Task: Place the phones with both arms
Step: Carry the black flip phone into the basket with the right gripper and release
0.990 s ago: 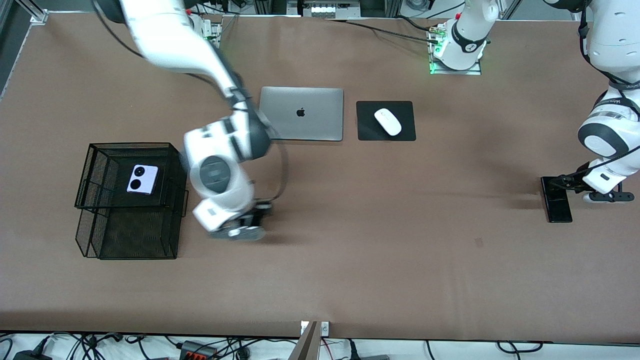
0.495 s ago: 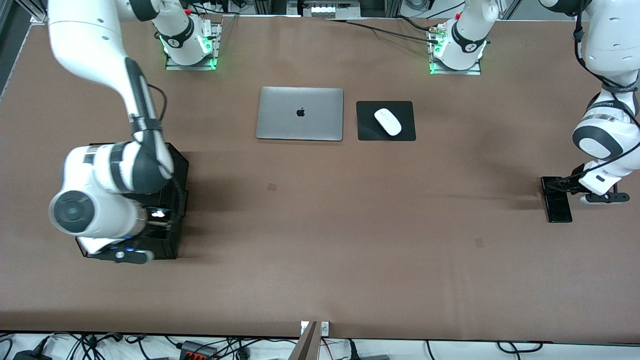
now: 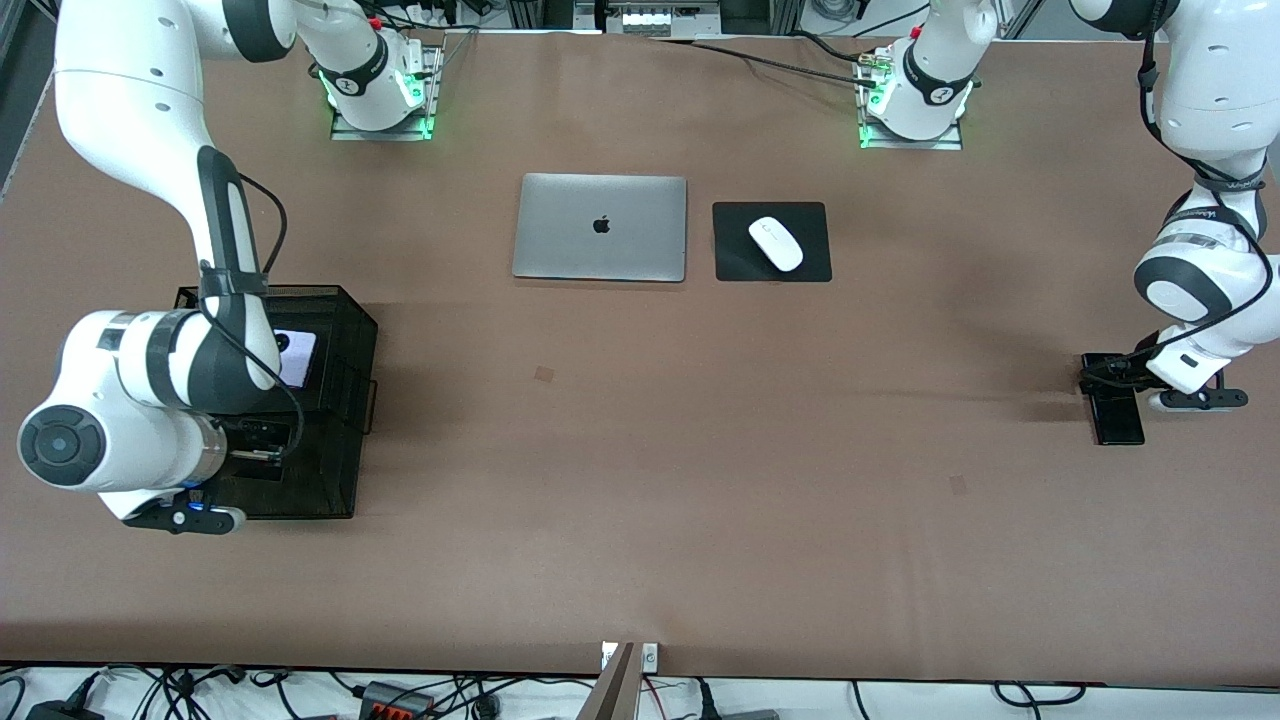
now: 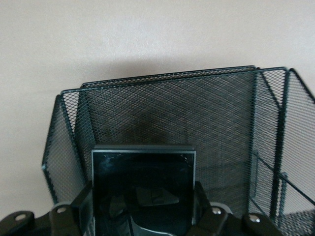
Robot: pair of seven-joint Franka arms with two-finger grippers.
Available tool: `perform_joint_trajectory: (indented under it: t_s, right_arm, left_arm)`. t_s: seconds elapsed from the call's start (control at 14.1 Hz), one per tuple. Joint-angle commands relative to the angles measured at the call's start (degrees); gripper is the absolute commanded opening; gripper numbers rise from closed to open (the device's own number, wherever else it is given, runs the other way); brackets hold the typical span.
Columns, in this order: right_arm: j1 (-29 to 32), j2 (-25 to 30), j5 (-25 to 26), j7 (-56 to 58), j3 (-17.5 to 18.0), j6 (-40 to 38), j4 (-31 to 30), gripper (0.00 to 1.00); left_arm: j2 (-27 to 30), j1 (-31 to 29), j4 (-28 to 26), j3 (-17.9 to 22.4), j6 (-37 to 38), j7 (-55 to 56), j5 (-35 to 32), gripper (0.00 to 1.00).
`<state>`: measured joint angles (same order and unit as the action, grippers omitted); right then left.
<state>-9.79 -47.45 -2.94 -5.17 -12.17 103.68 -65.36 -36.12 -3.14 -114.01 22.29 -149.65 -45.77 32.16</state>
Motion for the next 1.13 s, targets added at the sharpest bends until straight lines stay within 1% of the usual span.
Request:
perform_joint_trajectory:
  t_s: [0.0, 0.14, 0.21, 0.28, 0.42, 0.57, 0.64, 0.71, 0.78, 0.92, 1.06]
  right_arm:
    - [1.0, -0.5, -0.9, 1.6, 0.7, 2.9, 0.1, 0.13]
    - [1.1, -1.8, -1.8, 1.6, 0.7, 5.5, 0.1, 0.13]
    - [1.0, -1.9, -3.8, 1.4, 0.7, 5.8, -0.2, 0.13]
    - [0.9, -1.9, -5.1, 1.6, 0.7, 5.8, -1.4, 0.13]
    - [0.8, -1.8, -5.1, 1.7, 0.7, 5.8, -2.2, 0.13]
    - [0.9, -1.6, -4.8, 2.3, 0.7, 5.6, -2.4, 0.14]
    - [0.9, -1.6, -4.8, 3.2, 0.7, 5.7, -2.6, 0.22]
    - [0.9, -1.6, -5.2, 3.2, 0.7, 5.8, -3.0, 0.66]
    - [1.1, -1.5, -5.3, 2.9, 0.7, 5.8, -3.4, 1.0]
    - [0.4, -0.6, -5.2, 2.3, 0.5, 5.1, -3.3, 1.0]
    - [0.5, 2.1, -5.2, 2.7, 0.5, 4.7, -3.2, 1.0]
  left_arm:
    - [-0.5, 0.6, -0.1, 0.2, -1.3, -0.4, 1.4, 1.0]
    - [-0.6, 0.7, 0.0, 0.2, -2.0, -0.5, 1.3, 1.0]
    - [-0.8, 0.6, 0.0, 0.2, -2.1, -0.7, 1.3, 1.0]
    - [-0.9, 0.7, 0.0, 0.2, -2.1, -0.9, 1.3, 0.98]
    - [-0.9, 0.7, 0.0, 0.2, -2.1, -1.3, 1.3, 0.8]
    - [-0.9, 0.7, 0.0, 0.2, -2.1, -1.3, 1.2, 0.7]
    - [-1.0, 0.7, 0.0, 0.2, -2.1, -1.3, 1.2, 0.62]
    - [-0.9, 0.7, 0.0, 0.1, -2.1, -1.3, 1.2, 0.55]
    - [-0.8, 0.8, 0.4, 0.1, -1.9, -0.7, 1.2, 0.51]
    - [-0.4, 1.7, 0.5, 0.2, 0.4, 0.0, 1.4, 0.49]
    - [0.9, 3.0, 0.7, 0.4, 6.0, 2.3, 1.2, 0.49]
